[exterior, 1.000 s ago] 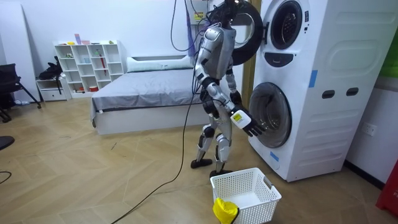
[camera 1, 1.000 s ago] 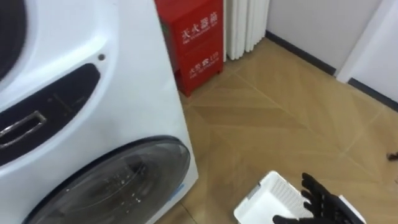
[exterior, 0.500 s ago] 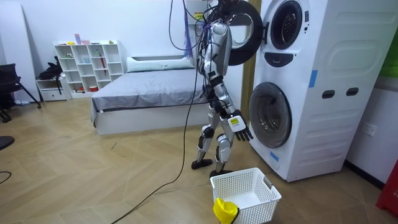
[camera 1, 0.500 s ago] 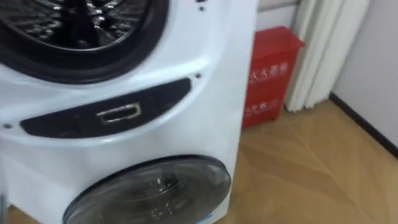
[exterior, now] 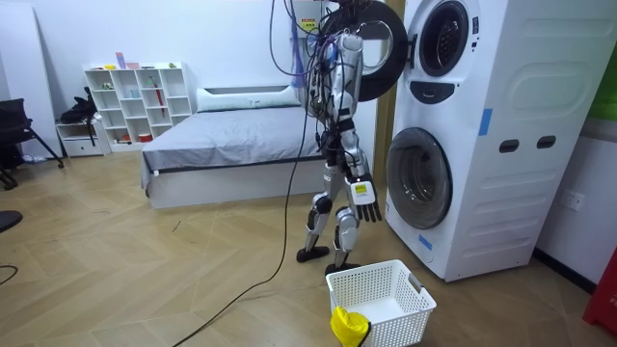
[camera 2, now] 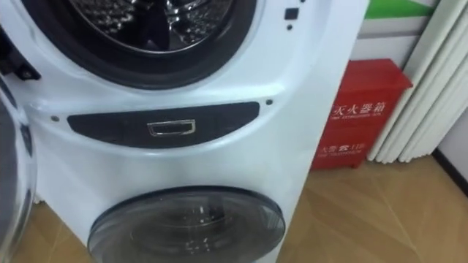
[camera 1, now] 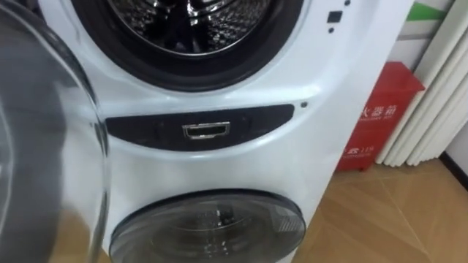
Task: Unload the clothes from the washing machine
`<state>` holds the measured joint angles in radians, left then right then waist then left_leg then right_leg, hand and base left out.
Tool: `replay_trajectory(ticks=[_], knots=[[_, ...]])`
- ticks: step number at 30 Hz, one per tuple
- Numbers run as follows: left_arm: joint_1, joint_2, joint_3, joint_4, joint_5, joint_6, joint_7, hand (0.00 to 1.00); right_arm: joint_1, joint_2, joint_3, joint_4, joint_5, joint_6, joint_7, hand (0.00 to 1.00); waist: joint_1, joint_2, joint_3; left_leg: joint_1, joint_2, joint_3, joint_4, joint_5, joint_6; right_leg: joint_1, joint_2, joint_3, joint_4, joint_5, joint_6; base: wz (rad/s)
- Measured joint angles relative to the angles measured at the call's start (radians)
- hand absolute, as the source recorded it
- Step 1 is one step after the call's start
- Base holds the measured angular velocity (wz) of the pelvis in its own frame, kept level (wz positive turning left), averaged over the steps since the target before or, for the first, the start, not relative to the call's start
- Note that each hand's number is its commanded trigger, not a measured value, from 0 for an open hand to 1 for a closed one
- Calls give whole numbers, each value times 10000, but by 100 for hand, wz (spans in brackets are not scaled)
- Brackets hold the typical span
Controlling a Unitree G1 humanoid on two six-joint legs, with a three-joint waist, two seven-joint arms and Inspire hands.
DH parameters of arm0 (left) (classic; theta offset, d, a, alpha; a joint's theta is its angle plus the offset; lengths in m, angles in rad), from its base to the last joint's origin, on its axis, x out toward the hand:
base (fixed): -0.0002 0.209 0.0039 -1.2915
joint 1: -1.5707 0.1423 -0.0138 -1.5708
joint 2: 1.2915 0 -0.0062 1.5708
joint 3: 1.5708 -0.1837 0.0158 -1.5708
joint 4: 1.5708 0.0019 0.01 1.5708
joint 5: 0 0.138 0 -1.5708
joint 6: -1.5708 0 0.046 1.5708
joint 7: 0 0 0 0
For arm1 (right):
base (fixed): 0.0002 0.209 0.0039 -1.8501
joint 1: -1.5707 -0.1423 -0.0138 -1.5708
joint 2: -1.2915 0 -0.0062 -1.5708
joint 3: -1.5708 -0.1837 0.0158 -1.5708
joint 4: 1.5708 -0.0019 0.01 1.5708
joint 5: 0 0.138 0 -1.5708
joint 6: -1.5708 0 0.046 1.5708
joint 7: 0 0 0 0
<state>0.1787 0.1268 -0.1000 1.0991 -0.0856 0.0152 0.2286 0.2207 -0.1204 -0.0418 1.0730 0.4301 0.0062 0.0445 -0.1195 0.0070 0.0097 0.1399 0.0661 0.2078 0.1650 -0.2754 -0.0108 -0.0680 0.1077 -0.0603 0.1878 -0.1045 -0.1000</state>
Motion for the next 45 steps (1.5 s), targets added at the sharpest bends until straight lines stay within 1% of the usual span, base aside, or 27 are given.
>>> replay_trajectory(ticks=[2,5,12,17,21,23,24,25,26,27,28,29,30,31,32,33,34,35,36,37,38,39,40,41,42,43,45], knots=[[43,-3,197,-25,7,-1,0,0,5,46,-6,148,34,5,-2,0,148,-46,-6,123,-1,-15,-2,0,0,154,2,3,-68,-11,16,0],[103,1,449,-24,11,0,0,0,-26,89,-6,185,52,3,-45,0,183,-104,-44,141,-4,-24,-2,0,0,227,0,-8,-150,-9,29,1],[191,-10,741,-15,18,0,1,0,-165,114,-8,550,9,6,-91,0,385,-162,-32,468,-1,-66,-34,0,0,613,9,-12,-312,-24,49,1],[290,-18,1022,-17,222,23,1,0,-249,112,-23,611,-188,82,-69,0,431,-183,-21,528,19,-221,-7,-2,-1,761,-2,-150,-361,-30,45,8],[339,50,1207,-28,219,34,11,0,-205,122,3,623,-75,116,29,0,457,-257,-16,432,73,-193,357,-35,-55,676,-23,-233,-273,-198,-14,9],[388,61,1419,-23,239,35,-5,0,-254,104,-4,626,-179,174,30,0,580,-284,-20,100,106,-231,1216,-177,-212,482,-79,-242,239,-452,-136,-13],[354,68,1486,-28,262,32,-13,0,-255,95,10,629,-184,174,34,0,602,-327,-22,-70,123,-232,1621,-210,-238,412,-109,-246,417,-526,-165,-11],[263,70,1662,-55,357,-1,-17,0,-248,95,-10,645,-267,174,42,0,621,-403,-4,-521,164,-249,2615,-222,-257,272,-177,-240,743,-670,-238,-9],[210,99,1750,-184,418,-12,-38,0,-320,59,-17,717,-441,164,36,0,608,-363,21,-1040,309,-306,3763,-219,-260,246,-165,-246,883,-735,-323,-8],[160,113,1720,-192,428,-12,-56,0,-431,12,14,767,-488,164,23,0,596,-336,36,-1307,415,-364,4304,-207,-274,240,-134,-249,934,-769,-371,0],[4,80,1674,-195,424,2,-78,0,-491,-81,21,866,-516,148,22,0,500,-304,39,-1755,592,-489,5196,-159,-322,183,-30,-309,1086,-842,-463,9],[-138,68,1601,-217,471,21,-141,0,-522,-114,8,916,-541,102,4,0,415,-182,30,-2059,764,-561,5838,-132,-359,161,56,-423,1115,-874,-531,10],[-198,81,1537,-217,539,28,-171,0,-509,-126,0,897,-603,86,-6,0,390,-135,41,-2151,837,-576,6130,-109,-385,151,91,-461,1167,-893,-585,3],[-282,56,1533,-215,576,29,-266,0,-549,-165,-6,877,-740,71,-50,0,394,-26,40,-2146,932,-616,6866,6,-536,104,143,-491,1374,-976,-666,8],[-466,23,1537,-220,565,26,-356,0,-457,-179,-23,881,-866,56,-125,0,257,29,39,-1972,940,-622,7366,-24,-589,78,175,-583,1445,-1005,-690,16],[-617,23,1534,-223,556,24,-420,0,-427,-179,-16,851,-866,41,-143,0,201,31,40,-1836,913,-620,7418,-26,-592,32,170,-655,1451,-1002,-694,36],[-924,11,1494,-305,558,13,-469,0,-412,-186,-72,844,-863,-31,-183,0,108,91,60,-1446,793,-773,7198,-52,-635,-136,166,-796,1560,-990,-711,33],[-1174,-11,1313,-322,450,-60,-480,0,-438,-201,-302,877,-862,-87,-200,0,76,123,90,-983,589,-1021,6675,-182,-821,-300,167,-926,1676,-974,-724,30],[-1302,-25,1216,-317,373,-100,-495,0,-443,-226,-371,915,-840,-126,-196,0,-6,153,78,-720,494,-1186,6282,-270,-888,-421,158,-981,1746,-970,-721,34],[-1560,-48,1025,-297,350,-141,-572,0,-443,-281,-444,956,-802,-223,-201,0,-159,318,45,-252,414,-1497,5291,-421,-951,-660,160,-1216,1804,-911,-714,44],[-1761,-53,858,-281,359,-180,-643,0,-426,-277,-649,961,-795,-295,-193,0,-282,408,39,168,412,-1657,4132,-620,-903,-942,157,-1365,1890,-836,-696,40],[-1884,-65,854,-278,379,-209,-646,0,-436,-269,-726,962,-796,-296,-190,0,-335,422,36,394,413,-1683,3537,-703,-865,-1093,145,-1402,1945,-782,-694,20],[-2028,-66,866,-209,391,-242,-642,0,-463,-263,-792,951,-802,-311,-196,0,-329,448,38,679,400,-1763,2415,-901,-856,-1353,142,-1440,1960,-607,-689,0],[-2102,-56,882,-140,385,-245,-617,0,-488,-259,-798,946,-840,-320,-200,0,-314,443,32,879,339,-1791,1525,-985,-738,-1621,115,-1421,1953,-400,-656,-9],[-2091,-56,886,-139,389,-246,-613,0,-486,-257,-797,936,-851,-319,-198,0,-312,415,47,954,267,-1786,1181,-976,-701,-1712,75,-1394,1957,-290,-634,-10],[-2034,-64,873,-137,403,-245,-624,0,-415,-257,-796,935,-856,-311,-201,0,-338,383,52,1027,210,-1749,578,-938,-641,-1853,32,-1329,1860,-18,-544,-11],[-1961,-60,954,11,509,-257,-631,0,-287,-249,-807,945,-903,-251,-219,0,-250,366,41,1069,-53,-1416,-23,-807,-98,-1936,20,-1202,1509,589,-413,-18]])
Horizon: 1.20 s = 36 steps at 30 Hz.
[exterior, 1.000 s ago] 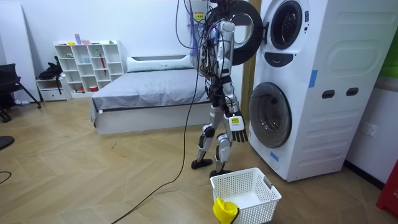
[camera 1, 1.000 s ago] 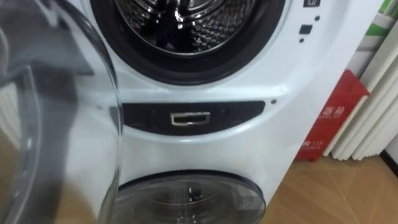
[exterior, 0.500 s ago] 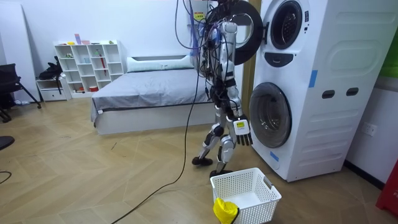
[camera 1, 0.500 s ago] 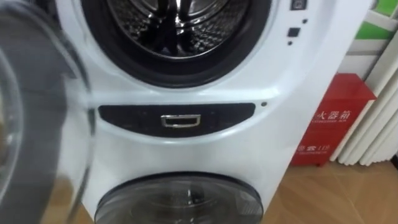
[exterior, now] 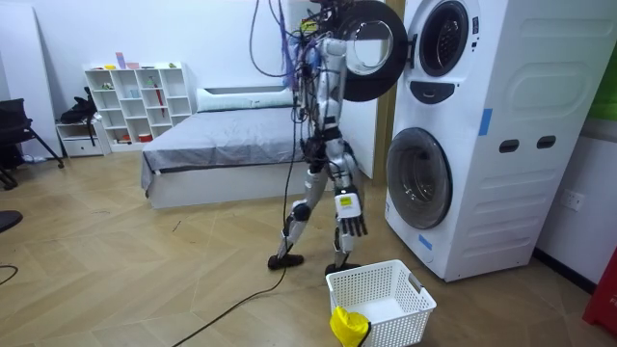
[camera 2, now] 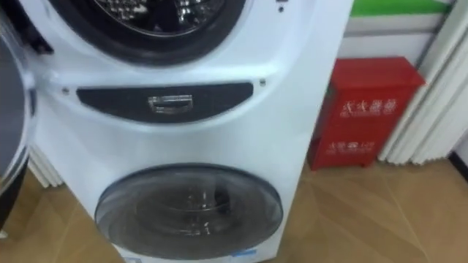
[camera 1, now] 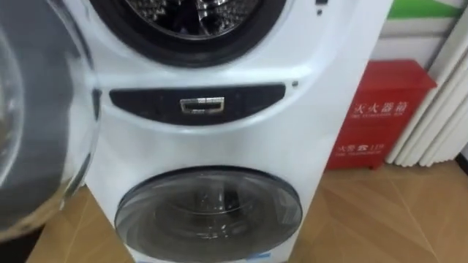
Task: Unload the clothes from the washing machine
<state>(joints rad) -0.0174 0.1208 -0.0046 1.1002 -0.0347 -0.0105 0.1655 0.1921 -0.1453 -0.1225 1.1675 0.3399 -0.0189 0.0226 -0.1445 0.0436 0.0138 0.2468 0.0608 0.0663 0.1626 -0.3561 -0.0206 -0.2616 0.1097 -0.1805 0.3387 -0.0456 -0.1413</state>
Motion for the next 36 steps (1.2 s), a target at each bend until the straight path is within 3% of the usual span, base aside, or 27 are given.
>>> replay_trajectory(ticks=[1,2,3,4,5,6,7,8,9,11,13,15,17,19,22,26,30,32,36], knots=[[140,80,53,196,-18,-2,-3,0,57,25,2,-9,-1,9,19,0,45,-133,-22,-190,-190,351,-35,120,251,19,-39,227,-514,584,95,-36],[312,165,44,288,-242,4,10,0,-14,13,10,-66,114,78,8,0,117,-178,-82,-517,-230,670,4,244,479,66,-61,507,-1244,1277,471,-32],[379,183,39,351,-371,7,12,0,-35,-5,-17,-67,190,93,-6,0,106,-99,-47,-653,-197,901,36,230,573,44,-129,536,-1266,1390,800,-3],[505,199,31,501,-398,34,24,0,105,19,-177,-57,320,207,-59,0,95,-166,-46,-849,-182,1520,166,315,588,24,-507,293,-179,538,941,33],[700,177,33,496,-440,34,61,0,291,2,-216,-56,428,308,-133,0,124,-221,-51,-893,-184,1764,165,459,603,171,-925,59,1246,-453,1076,41],[816,170,32,495,-497,34,100,0,343,-9,-225,-56,457,354,-171,0,128,-275,-45,-909,-203,1800,141,539,619,315,-1119,20,1773,-811,1116,27],[1082,169,62,489,-518,42,213,0,365,-30,-230,-58,449,365,-212,0,190,-295,-48,-952,-232,1809,132,633,655,759,-1486,9,2411,-1353,1298,-6],[1328,169,204,490,-530,54,312,0,339,-29,-201,-61,449,332,-221,0,310,-323,-46,-968,-241,1906,135,686,651,1427,-1782,95,2476,-1683,1546,-21],[1416,174,262,490,-554,63,405,0,333,-23,-175,-60,447,316,-206,0,383,-344,-49,-963,-256,1959,140,703,634,1776,-1865,148,2297,-1781,1680,-35],[1510,155,774,452,-1010,106,697,0,290,24,-156,-39,426,312,-184,0,559,-483,-120,-1086,-339,2082,193,798,537,3059,-2115,445,806,-1986,1944,-33],[1412,161,1315,260,-1325,101,841,0,233,-3,-172,-43,299,283,-165,0,720,-550,-198,-1200,-371,2231,322,909,445,3396,-2033,403,-351,-1993,1955,-38],[1403,169,2023,-113,-1533,86,1078,0,153,-44,-186,-46,26,251,-100,0,927,-559,-192,-1208,-356,2347,357,967,371,3605,-1941,413,-1053,-1936,1910,-48],[1290,290,2692,-697,-2230,83,1454,0,139,-110,-277,-55,8,214,-49,0,955,-384,-158,-1184,-268,2259,370,1027,273,3776,-1751,398,-1396,-1724,1788,-15],[1204,427,3137,-1506,-2597,86,1821,0,184,-109,-671,-103,36,220,-33,0,940,-340,-181,-1193,-218,2133,367,1062,217,3862,-1665,392,-1539,-1663,1747,9],[918,968,3510,-2728,-2882,52,2328,0,176,-151,-1284,-311,-46,217,-21,0,926,-251,-186,-1252,-205,1746,358,1089,182,3848,-1581,347,-1541,-1632,1696,6],[535,1682,4035,-4916,-2783,30,2977,0,392,-279,-1957,-537,-268,185,10,0,968,23,-190,-1332,-210,1456,345,1103,166,3918,-1561,126,-1548,-1620,1676,16],[191,2021,4719,-6347,-2648,-40,3576,0,557,-263,-1971,-594,-395,191,12,0,1132,262,-184,-1361,-232,1255,337,1107,164,3839,-1554,100,-1559,-1620,1676,3],[-120,2340,4747,-6986,-2632,-17,3919,0,688,-181,-1955,-764,-396,213,36,0,1155,399,-182,-1379,-271,856,322,1110,164,3858,-1568,-107,-1549,-1620,1676,10],[-586,2936,4788,-7886,-1936,3,3803,0,642,-59,-2292,-758,-911,228,161,0,1168,388,-169,-1317,-297,659,221,1118,165,3979,-1556,-149,-1626,-1620,1676,16]])
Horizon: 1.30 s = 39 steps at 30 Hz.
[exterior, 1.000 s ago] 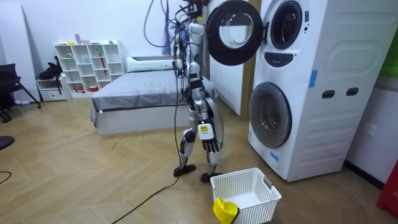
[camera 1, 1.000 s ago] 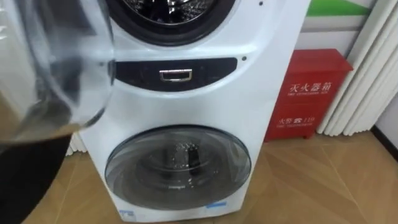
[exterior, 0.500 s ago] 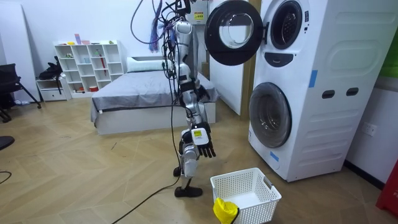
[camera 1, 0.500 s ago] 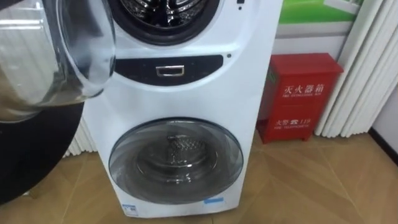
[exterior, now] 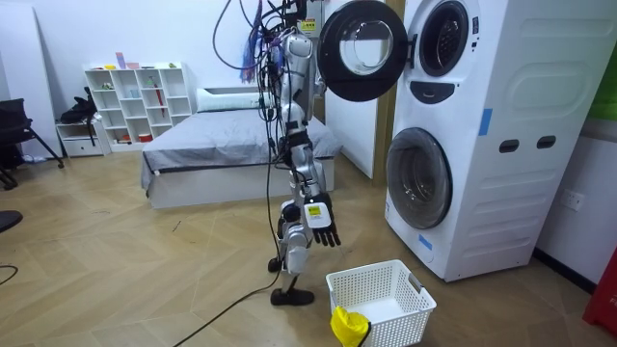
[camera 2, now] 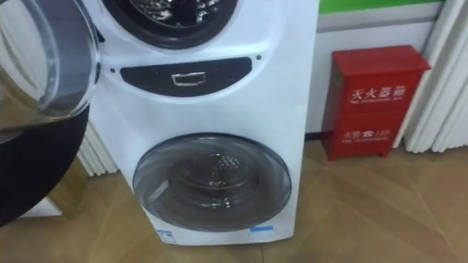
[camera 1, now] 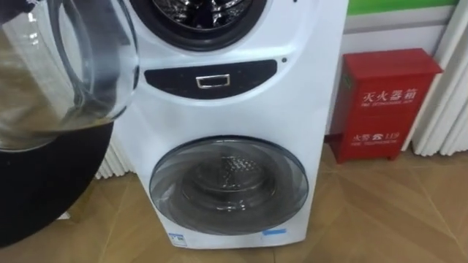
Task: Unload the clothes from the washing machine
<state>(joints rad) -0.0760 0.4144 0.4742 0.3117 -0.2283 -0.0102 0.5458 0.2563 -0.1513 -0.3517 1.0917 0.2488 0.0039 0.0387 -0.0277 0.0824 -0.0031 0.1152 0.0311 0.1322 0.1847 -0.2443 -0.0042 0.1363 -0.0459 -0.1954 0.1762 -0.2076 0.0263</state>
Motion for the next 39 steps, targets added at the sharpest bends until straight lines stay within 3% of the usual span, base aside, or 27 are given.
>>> replay_trajectory(ticks=[3,5,6,7,9,10,12,14,15,16,17,18,19,21,22,24,26,31,36,37,39], knots=[[-92,61,205,-579,735,299,-105,0,-110,30,-60,-8,-219,2,97,0,76,-89,4,-22,-72,-99,9,0,1,159,-29,31,-275,1,0,14],[-216,96,276,-1347,950,802,-220,0,-130,44,-57,0,-332,88,96,0,86,-188,-6,-106,-86,-260,65,0,1,181,-33,43,-254,3,2,28],[-298,125,273,-1526,960,873,-279,0,-130,46,-57,26,-401,130,97,0,89,-231,8,-149,-87,-288,99,5,10,181,-36,60,-251,3,2,34],[-561,198,200,-1695,894,936,-334,0,-211,46,-36,100,-541,209,91,0,94,-302,56,-188,-96,-348,150,23,32,215,-50,73,-255,3,2,29],[-1050,250,79,-1826,678,1023,-284,0,-392,34,46,318,-529,205,82,0,40,-313,70,-231,-127,-471,192,41,56,237,-64,56,-255,9,10,18],[-1349,240,-172,-2284,636,1254,-260,0,-460,57,230,334,-525,214,77,0,12,-297,78,-246,-139,-483,211,49,70,235,-82,62,-256,17,20,0],[-1592,90,-660,-3399,549,1327,-389,0,-580,124,572,335,-523,227,85,0,-169,-317,107,-244,-199,-516,190,95,104,243,-141,46,-258,15,24,-2],[-1650,-670,-1369,-5054,586,1320,-857,0,-861,175,945,386,-421,433,178,0,-583,-302,217,-249,-271,-443,113,178,183,184,-246,54,-255,6,42,-8],[-1647,-961,-1645,-5395,574,1299,-975,0,-934,185,1100,355,-366,485,179,0,-614,-317,247,-262,-272,-359,98,185,194,136,-273,68,-250,-11,73,-24],[-1408,-1619,-1875,-5790,707,1236,-1032,0,-969,222,1353,335,-322,607,158,0,-656,-282,219,-347,-304,-271,92,192,208,16,-324,79,-243,-42,129,-20],[-1089,-2059,-2414,-5970,674,1250,-1295,0,-1004,244,1465,297,-225,642,157,0,-802,-265,197,-397,-384,-268,98,204,228,-34,-339,80,-228,-37,146,-13],[-1002,-2259,-2747,-6002,687,1272,-1470,0,-1027,230,1581,289,-195,635,154,0,-831,-295,179,-426,-389,-271,108,212,241,-71,-347,75,-214,-43,154,4],[-979,-2545,-3429,-6062,684,1362,-1862,0,-1173,216,1858,362,-119,645,132,0,-869,-357,108,-508,-384,-277,160,220,243,-135,-344,62,-211,-42,153,4],[-979,-2789,-4457,-6090,672,1403,-2463,0,-1390,275,2302,443,-106,643,82,0,-1062,-646,106,-522,-364,-277,163,243,233,-142,-327,42,-210,-40,150,2],[-978,-2928,-5069,-6072,666,1496,-2775,0,-1461,293,2573,444,-100,628,89,0,-1150,-784,52,-524,-350,-264,165,243,233,-141,-318,48,-217,-34,144,-3],[-977,-3208,-5449,-6057,697,1555,-3127,0,-1489,302,2798,443,-75,611,82,0,-1189,-887,7,-521,-343,-239,163,242,232,-146,-318,67,-218,-21,150,-3],[-904,-3111,-6059,-6051,612,1593,-3882,0,-1528,284,2928,495,4,621,56,0,-1268,-869,17,-490,-359,-245,120,242,232,-123,-321,95,-239,-8,158,0],[-835,-3109,-7200,-5836,629,1705,-4707,0,-1724,289,3096,649,311,613,13,0,-1391,-743,64,-468,-354,-269,114,243,233,-151,-311,203,-258,-8,158,-9],[-808,-3005,-7315,-5390,641,1765,-5278,0,-1765,261,3303,630,294,614,74,0,-1390,-710,84,-282,-261,-255,17,243,232,-98,-203,337,-254,-4,149,-12],[-730,-2987,-7316,-5226,688,1765,-5363,0,-1766,244,3298,577,254,613,78,0,-1381,-741,133,-266,-255,-254,11,243,231,-96,-199,341,-254,-4,148,-9],[-371,-2974,-7317,-4857,914,1707,-5448,0,-1768,246,3302,556,176,615,82,0,-1311,-690,138,-235,-244,-244,-3,244,229,-106,-183,442,-253,-4,148,-12]])
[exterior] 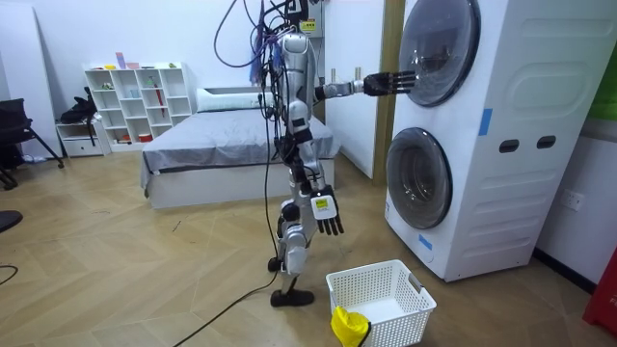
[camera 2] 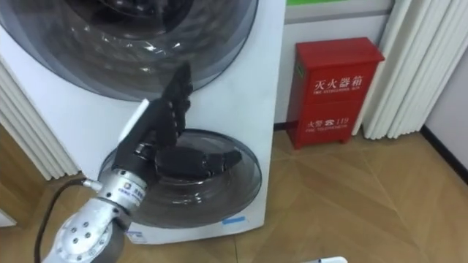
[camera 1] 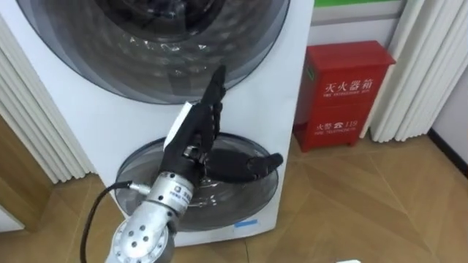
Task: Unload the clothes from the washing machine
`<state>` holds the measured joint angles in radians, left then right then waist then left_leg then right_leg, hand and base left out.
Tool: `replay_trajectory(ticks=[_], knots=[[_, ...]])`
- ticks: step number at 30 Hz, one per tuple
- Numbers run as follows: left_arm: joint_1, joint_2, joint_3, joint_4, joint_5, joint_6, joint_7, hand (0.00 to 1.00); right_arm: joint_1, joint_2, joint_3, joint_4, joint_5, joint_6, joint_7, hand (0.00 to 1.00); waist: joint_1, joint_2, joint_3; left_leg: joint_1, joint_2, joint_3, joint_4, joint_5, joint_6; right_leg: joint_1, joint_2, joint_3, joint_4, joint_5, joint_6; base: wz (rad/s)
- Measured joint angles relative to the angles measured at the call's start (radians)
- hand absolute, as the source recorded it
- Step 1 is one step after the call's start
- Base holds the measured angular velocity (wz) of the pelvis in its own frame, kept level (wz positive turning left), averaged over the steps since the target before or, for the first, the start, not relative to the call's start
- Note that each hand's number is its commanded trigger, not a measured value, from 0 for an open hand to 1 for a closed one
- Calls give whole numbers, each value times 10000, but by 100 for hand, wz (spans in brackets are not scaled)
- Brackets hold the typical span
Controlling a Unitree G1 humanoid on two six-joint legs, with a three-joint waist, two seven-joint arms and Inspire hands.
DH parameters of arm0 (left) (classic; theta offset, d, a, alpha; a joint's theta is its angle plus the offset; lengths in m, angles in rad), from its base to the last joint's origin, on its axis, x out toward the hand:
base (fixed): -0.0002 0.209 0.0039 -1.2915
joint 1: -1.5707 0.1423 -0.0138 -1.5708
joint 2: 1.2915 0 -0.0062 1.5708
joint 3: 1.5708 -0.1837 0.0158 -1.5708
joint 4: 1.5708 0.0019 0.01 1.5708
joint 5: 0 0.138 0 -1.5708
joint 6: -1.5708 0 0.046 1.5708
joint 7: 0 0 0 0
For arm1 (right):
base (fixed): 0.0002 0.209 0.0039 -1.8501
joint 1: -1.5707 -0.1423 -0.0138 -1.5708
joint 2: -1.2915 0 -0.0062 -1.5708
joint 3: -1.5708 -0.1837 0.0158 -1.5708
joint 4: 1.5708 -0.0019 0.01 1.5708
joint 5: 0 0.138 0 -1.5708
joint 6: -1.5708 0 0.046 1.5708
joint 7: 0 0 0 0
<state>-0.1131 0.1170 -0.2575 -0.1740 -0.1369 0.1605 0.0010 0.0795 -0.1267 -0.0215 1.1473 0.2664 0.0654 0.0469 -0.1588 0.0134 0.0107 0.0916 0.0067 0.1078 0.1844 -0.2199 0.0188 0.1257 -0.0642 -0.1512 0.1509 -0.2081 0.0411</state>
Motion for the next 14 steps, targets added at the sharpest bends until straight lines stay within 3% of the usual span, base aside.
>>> replay_trajectory(ticks=[3,6,7,10,11,12,13,14], knots=[[941,100,-14,730,545,49,-66,0,129,1,104,-184,123,0,-8,0,46,45,-21,10,17,-3,-6,0,0,18,17,-14,0,0,0,-5],[1817,276,51,2590,1100,-115,-46,0,226,0,198,-252,120,-17,-1,0,286,-26,-28,123,70,4,-177,8,-14,23,93,20,-2,0,-1,-13],[2228,344,174,3504,1307,-152,7,0,232,0,200,-251,121,-28,3,0,324,-78,-2,233,101,-11,-248,8,-14,75,132,14,2,0,-1,-7],[2899,465,800,6524,2173,-302,124,0,441,7,163,-272,101,-98,129,0,337,-278,-32,368,155,-180,-252,7,-16,190,198,-143,2,3,-7,7],[3229,602,1196,7576,2193,-343,247,0,610,6,164,-504,154,-107,206,0,415,-392,-100,401,181,-237,-252,6,-18,237,228,-169,1,5,-11,7],[3368,651,1405,8038,2194,-380,344,0,739,3,140,-610,199,-144,221,0,466,-450,-109,437,188,-299,-252,6,-18,267,237,-188,4,8,-16,0],[3528,694,1894,9128,2188,-544,563,0,956,-14,-44,-561,248,-231,248,0,587,-443,-96,600,228,-326,-306,6,-18,333,279,-158,80,11,-24,-20],[3596,730,2326,10129,2181,-606,856,0,1061,-55,-88,-441,498,-236,223,0,866,-341,-49,924,417,-543,-456,8,-20,203,400,-259,642,-19,-72,-20]])
